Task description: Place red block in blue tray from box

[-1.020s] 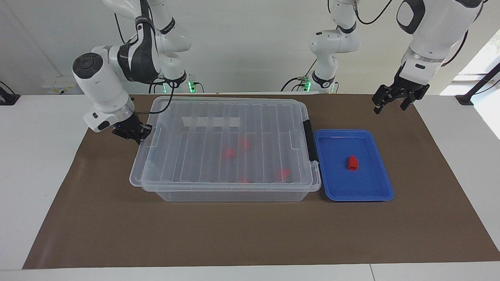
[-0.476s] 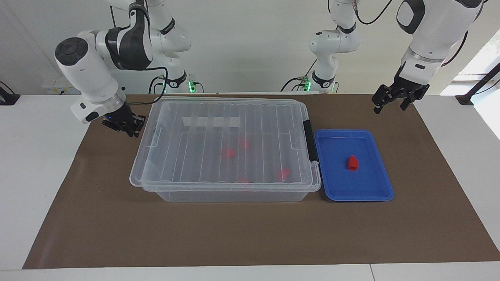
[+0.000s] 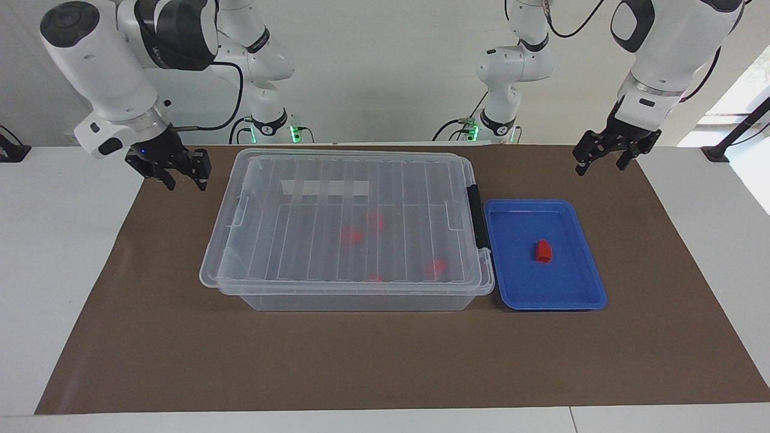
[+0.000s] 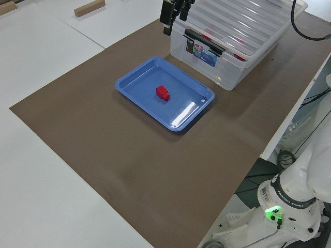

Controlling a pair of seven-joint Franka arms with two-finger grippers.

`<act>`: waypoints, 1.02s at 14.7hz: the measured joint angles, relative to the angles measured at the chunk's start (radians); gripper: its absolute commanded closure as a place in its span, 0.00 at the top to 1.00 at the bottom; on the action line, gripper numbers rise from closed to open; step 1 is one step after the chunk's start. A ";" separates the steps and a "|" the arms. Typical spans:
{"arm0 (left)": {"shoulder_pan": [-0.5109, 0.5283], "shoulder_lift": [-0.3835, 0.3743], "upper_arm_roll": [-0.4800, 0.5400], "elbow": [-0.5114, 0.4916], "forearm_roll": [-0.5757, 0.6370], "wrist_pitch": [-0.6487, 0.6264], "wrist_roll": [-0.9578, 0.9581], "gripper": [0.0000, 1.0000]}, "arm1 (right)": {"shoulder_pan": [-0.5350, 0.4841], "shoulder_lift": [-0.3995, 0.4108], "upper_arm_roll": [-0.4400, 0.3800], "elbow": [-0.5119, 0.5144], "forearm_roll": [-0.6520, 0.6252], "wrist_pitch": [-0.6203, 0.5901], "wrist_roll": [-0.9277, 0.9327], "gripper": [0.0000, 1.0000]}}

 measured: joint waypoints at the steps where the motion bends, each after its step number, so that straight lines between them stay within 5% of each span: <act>1: 0.000 0.000 0.000 0.000 0.000 0.000 0.000 1.00 | 0.000 0.001 -0.015 -0.001 -0.001 -0.001 -0.013 1.00; 5: 0.000 0.000 0.000 0.000 0.000 0.000 0.000 1.00 | -0.004 0.003 -0.060 -0.016 -0.001 0.010 -0.048 1.00; 15: 0.000 0.000 0.000 0.000 0.000 0.000 0.000 1.00 | 0.009 0.004 -0.027 -0.020 0.002 0.018 -0.048 1.00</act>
